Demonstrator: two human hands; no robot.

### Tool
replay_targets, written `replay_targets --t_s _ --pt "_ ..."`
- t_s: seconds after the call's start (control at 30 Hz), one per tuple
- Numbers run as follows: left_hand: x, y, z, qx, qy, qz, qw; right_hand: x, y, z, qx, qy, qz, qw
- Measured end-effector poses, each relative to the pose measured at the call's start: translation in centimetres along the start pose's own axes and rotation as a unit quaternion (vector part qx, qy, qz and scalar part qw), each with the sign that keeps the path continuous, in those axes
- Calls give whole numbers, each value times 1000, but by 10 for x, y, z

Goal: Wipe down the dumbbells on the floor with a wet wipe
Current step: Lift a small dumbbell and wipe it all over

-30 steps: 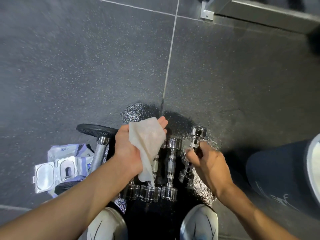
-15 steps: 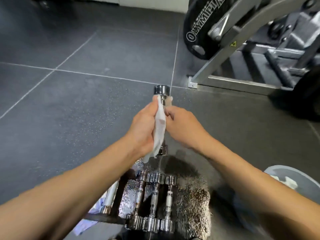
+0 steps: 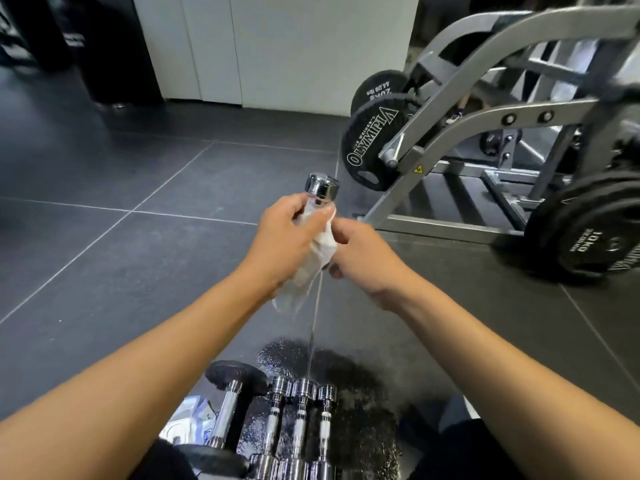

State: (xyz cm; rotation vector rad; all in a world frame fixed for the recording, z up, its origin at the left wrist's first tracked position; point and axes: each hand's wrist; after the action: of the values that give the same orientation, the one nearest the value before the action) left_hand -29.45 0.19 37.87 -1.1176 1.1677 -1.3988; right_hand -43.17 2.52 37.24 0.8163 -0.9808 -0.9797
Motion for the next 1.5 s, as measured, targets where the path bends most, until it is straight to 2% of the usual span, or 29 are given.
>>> replay_targets --t_s 0.1,0.2,0.3,0.37,0.43,0.5,0.53,0.7,0.77,0.8,0.87,0.9,0.97,1.0,1.03,1.07,1.1,1.13,1.17,1.2,1.33,1.43,1.5 --pt "-11 0 4 -80 -33 20 996 -13 0 2 80 -40 -41 995" --pt "-14 12 3 -211 -19 92 973 -21 -9 0 109 -88 -128 982" --pt "-7 25 2 -396 -20 187 899 -40 -21 -10 26 -11 -149 988" --pt "0 30 6 -467 -27 231 853 -50 -24 -19 34 19 -160 986" --pt "6 34 8 -481 -36 242 842 -52 -22 -23 100 26 -159 982" --pt "8 35 7 -458 -40 250 852 -54 -18 -25 157 34 -143 977" --pt "7 35 5 -450 -41 257 854 -57 -17 -27 151 40 -127 979" --pt "3 30 -16 -427 -95 279 855 -66 -16 -39 -47 16 -71 996" --pt "2 32 -20 -425 -95 276 857 -68 -16 -42 -87 1 -56 995" --pt "3 34 -21 -435 -77 275 854 -68 -15 -42 -62 -7 -60 996" --pt "7 36 -18 -466 -20 283 838 -65 -15 -43 103 -28 -102 989" --pt "8 35 -15 -487 10 286 825 -63 -15 -43 211 -34 -138 967" --pt "10 35 -12 -542 66 285 787 -59 -11 -40 388 -17 -204 898" --pt "10 34 -11 -563 86 285 771 -59 -9 -38 424 -5 -219 879" --pt "11 34 -12 -572 91 283 764 -58 -10 -37 424 0 -216 879" --pt "11 33 -12 -566 80 280 771 -58 -12 -36 355 -3 -189 915" --pt "13 34 -13 -551 56 276 786 -58 -17 -35 211 -8 -147 966" --pt "14 33 -14 -530 31 274 802 -60 -19 -34 31 -3 -91 995" --pt "13 33 -15 -509 10 275 816 -63 -22 -33 -109 13 -42 993" --pt "12 33 -16 -495 -5 276 824 -64 -24 -32 -172 24 -17 985" --pt "16 44 -13 -487 -71 274 826 -65 -24 -31 -155 -27 -8 988" --pt "21 55 -6 -479 -93 293 822 -69 -25 -34 -237 -22 27 971" --pt "20 57 -3 -483 -76 308 816 -69 -28 -37 -327 -3 36 944"
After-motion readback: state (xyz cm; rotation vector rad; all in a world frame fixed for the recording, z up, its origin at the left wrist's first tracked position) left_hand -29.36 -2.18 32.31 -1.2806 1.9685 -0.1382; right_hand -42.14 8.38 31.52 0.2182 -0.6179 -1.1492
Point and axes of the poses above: each hand's wrist, its own x-axis towards the middle knuckle, its own z-axis out of the back of the hand, y = z × x, and after that the axes turned 11 degrees about z, right-handed
